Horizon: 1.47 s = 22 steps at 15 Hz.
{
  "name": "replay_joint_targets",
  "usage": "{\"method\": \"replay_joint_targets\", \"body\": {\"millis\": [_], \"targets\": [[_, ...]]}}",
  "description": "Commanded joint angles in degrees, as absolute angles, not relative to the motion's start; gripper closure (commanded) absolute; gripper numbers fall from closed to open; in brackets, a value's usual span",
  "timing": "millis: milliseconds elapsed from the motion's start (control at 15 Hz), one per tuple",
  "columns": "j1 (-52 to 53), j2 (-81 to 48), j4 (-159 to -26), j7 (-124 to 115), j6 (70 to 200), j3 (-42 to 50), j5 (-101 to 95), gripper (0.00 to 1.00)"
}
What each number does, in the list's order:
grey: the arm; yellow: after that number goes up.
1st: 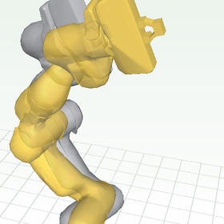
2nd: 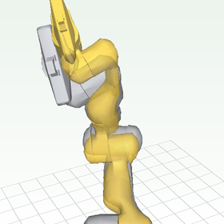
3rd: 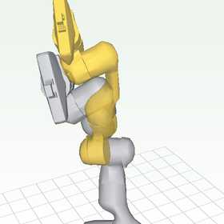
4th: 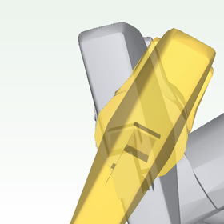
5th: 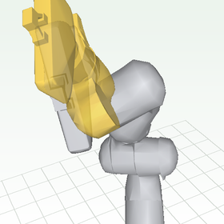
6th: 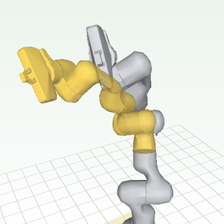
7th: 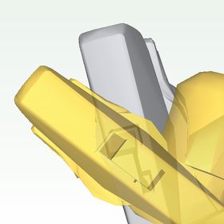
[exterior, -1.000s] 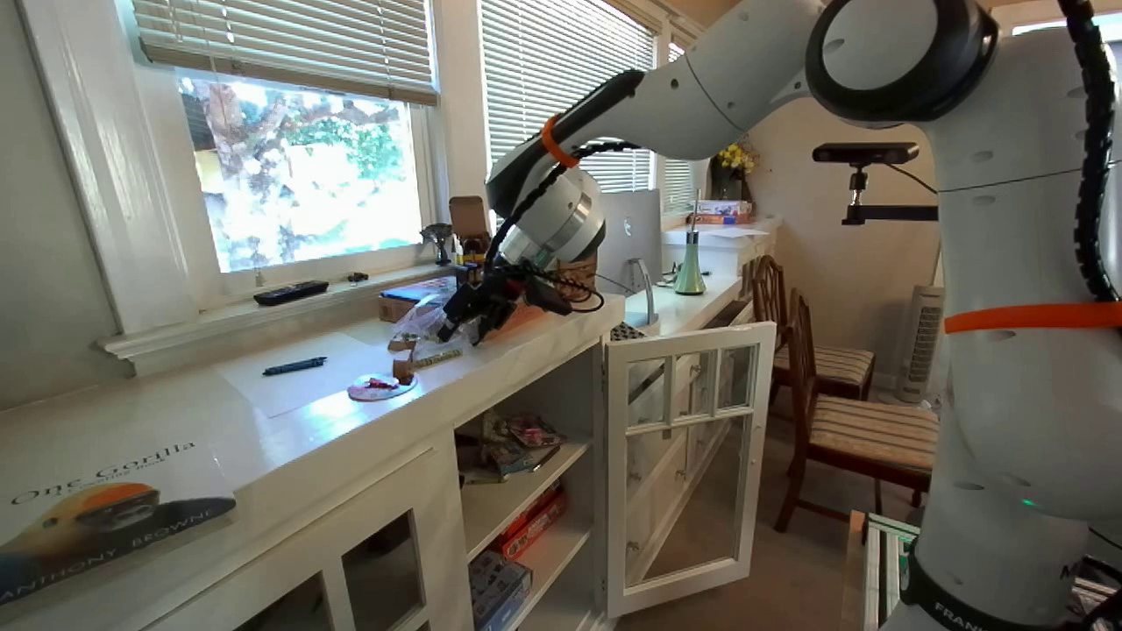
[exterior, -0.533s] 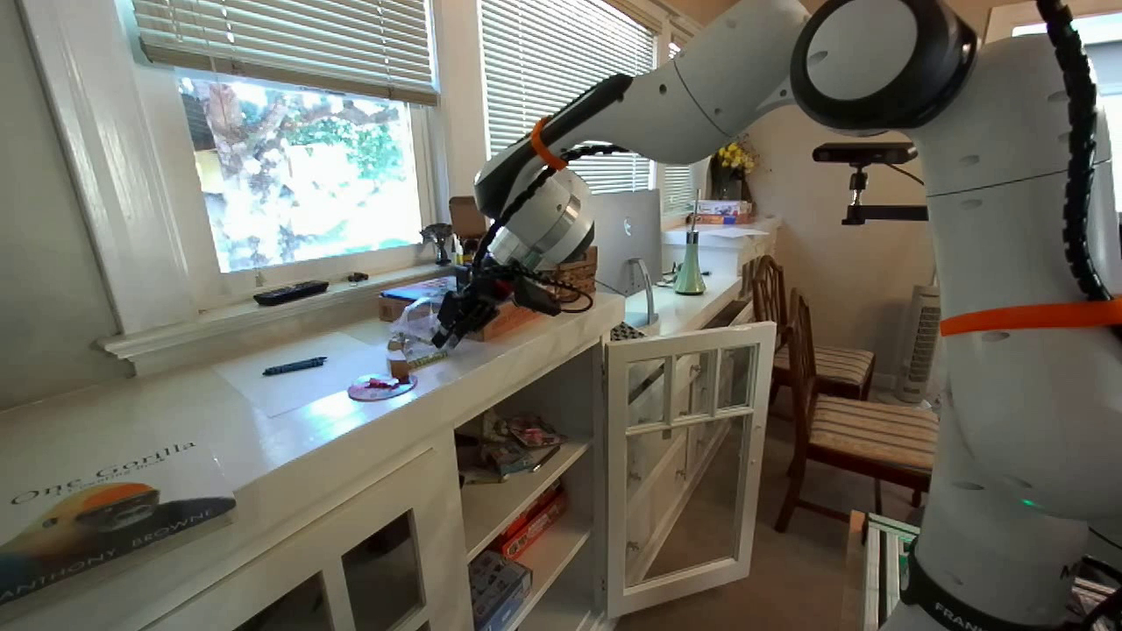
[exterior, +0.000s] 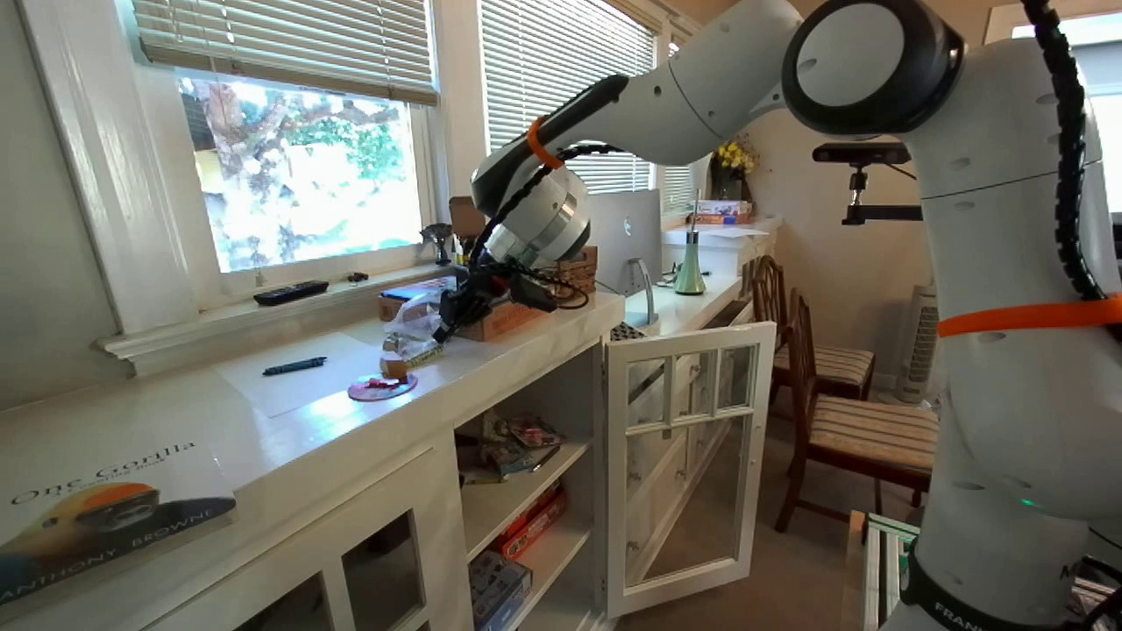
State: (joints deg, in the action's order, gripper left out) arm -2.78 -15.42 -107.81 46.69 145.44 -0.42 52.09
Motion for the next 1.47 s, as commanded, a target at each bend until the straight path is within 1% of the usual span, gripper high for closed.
{"method": "replay_joint_targets", "body": {"millis": [0,333,1000,1400], "targets": [[-3.85,-14.98,-106.74,46.36,144.27,-0.80,48.32,1.00],[-4.26,-13.93,-103.76,44.81,140.24,-0.35,37.78,1.00],[-5.47,-14.45,-92.69,48.30,122.24,-1.06,20.25,1.00],[-5.19,-15.64,-86.86,54.01,114.84,-1.03,14.15,1.00]]}}
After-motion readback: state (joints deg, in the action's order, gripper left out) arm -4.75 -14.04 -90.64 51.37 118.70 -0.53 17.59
